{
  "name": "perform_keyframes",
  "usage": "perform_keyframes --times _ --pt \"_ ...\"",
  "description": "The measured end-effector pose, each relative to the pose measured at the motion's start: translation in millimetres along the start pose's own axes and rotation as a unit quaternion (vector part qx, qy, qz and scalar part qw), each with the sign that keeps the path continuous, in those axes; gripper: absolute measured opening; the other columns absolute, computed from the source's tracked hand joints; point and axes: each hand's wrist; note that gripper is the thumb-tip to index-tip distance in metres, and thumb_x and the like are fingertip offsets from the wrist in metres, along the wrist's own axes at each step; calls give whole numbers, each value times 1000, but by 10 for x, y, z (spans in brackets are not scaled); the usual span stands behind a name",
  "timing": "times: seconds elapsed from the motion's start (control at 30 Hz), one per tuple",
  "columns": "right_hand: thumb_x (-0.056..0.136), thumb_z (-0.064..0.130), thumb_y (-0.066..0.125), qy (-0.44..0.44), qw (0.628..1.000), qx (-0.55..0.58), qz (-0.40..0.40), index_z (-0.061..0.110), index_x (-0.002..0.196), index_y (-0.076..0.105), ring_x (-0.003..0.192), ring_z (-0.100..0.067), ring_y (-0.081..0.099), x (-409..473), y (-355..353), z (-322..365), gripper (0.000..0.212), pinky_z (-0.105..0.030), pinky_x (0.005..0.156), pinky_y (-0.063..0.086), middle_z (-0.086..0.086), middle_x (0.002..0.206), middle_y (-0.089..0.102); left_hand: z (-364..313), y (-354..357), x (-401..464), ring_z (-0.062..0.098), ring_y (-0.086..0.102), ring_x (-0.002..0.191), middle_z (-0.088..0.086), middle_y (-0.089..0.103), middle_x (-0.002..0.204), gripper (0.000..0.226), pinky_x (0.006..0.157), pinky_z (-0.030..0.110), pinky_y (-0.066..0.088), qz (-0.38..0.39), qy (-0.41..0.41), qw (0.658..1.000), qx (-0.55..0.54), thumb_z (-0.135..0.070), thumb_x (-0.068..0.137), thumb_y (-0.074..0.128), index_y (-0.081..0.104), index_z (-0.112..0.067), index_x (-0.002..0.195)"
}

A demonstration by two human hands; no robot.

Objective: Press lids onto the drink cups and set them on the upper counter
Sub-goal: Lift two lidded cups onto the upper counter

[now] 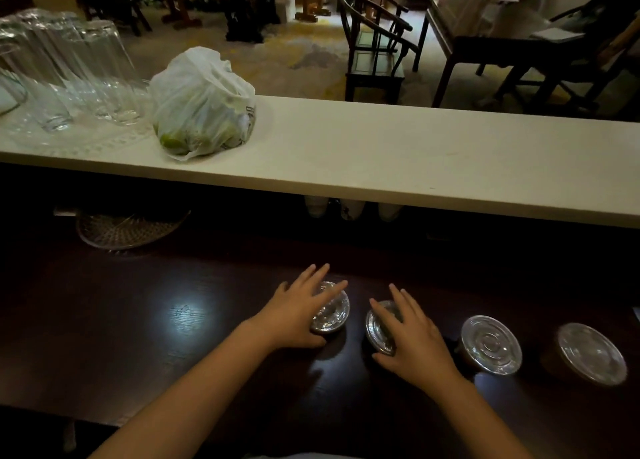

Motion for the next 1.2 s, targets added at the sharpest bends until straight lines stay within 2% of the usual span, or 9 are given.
perform_keyframes --times 0.07,0.13,0.27,0.47,0.63,0.77,0.9,1.0,1.2 --pt "76 43 67 6 1000 -1 27 36 146 14 143 -20 -4 10 -41 24 88 -42 108 31 -1 157 -3 -37 -14 74 22 -9 143 0 -10 157 97 108 59 19 58 -1 998 14 -36 74 68 2 -41 144" --pt "78 39 65 3 1000 -2 28 34 146 15 142 -20 3 15 -72 42 85 -37 103 37 -3 156 6 -30 -3 128 24 0 144 2 0 158 90 107 57 27 73 1 997 16 -31 76 67 9 -38 145" --pt "76 35 66 1 1000 -3 14 30 145 22 140 -23 13 19 -75 34 81 -40 98 41 -6 153 18 35 47 197 26 20 136 8 20 151 84 105 39 37 42 28 999 9 -27 73 68 23 -32 144" --pt "62 31 77 -17 999 2 -41 22 135 47 129 -32 39 26 -80 8 79 -44 81 50 -14 140 44 46 54 175 25 27 129 8 28 145 81 98 41 44 -2 29 1000 2 -36 71 68 30 -30 142" --pt "64 34 75 -21 996 19 -79 23 135 46 132 -27 36 126 -311 63 78 -42 85 48 -10 143 42 1 -112 112 21 29 127 6 32 141 79 94 38 47 -80 23 996 -20 -42 69 66 32 -31 140" --pt "69 39 69 -24 996 37 -74 31 137 39 134 -14 28 215 -905 222 75 -34 94 41 5 147 34 -40 -528 79 21 38 122 5 41 134 79 89 40 51 -159 21 986 -37 -50 64 62 39 -32 138" --pt "65 38 72 -31 992 61 -107 35 129 46 123 -10 41 401 -1784 366 69 -33 91 44 12 137 45 -50 -1255 154 21 44 118 6 46 130 80 95 37 47 -219 18 974 -46 -57 55 52 45 -36 133" --pt "65 36 75 -48 985 86 -141 32 124 50 102 -13 52 659 -2269 385 64 -35 82 51 8 120 58 -62 -1819 271 19 42 118 3 46 130 84 100 37 42 -236 16 971 -27 -62 54 49 43 -38 133" --pt "65 38 74 -32 985 71 -153 33 121 52 99 -16 56 1448 -2826 312 60 -42 81 54 5 115 62 31 -2704 824 22 38 122 5 45 128 79 103 41 38 -218 -13 976 6 -53 62 63 42 -33 136"
Point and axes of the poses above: each hand's wrist, its own x-axis towards the middle knuckle, its own y-axis out of the palm, z = x × y
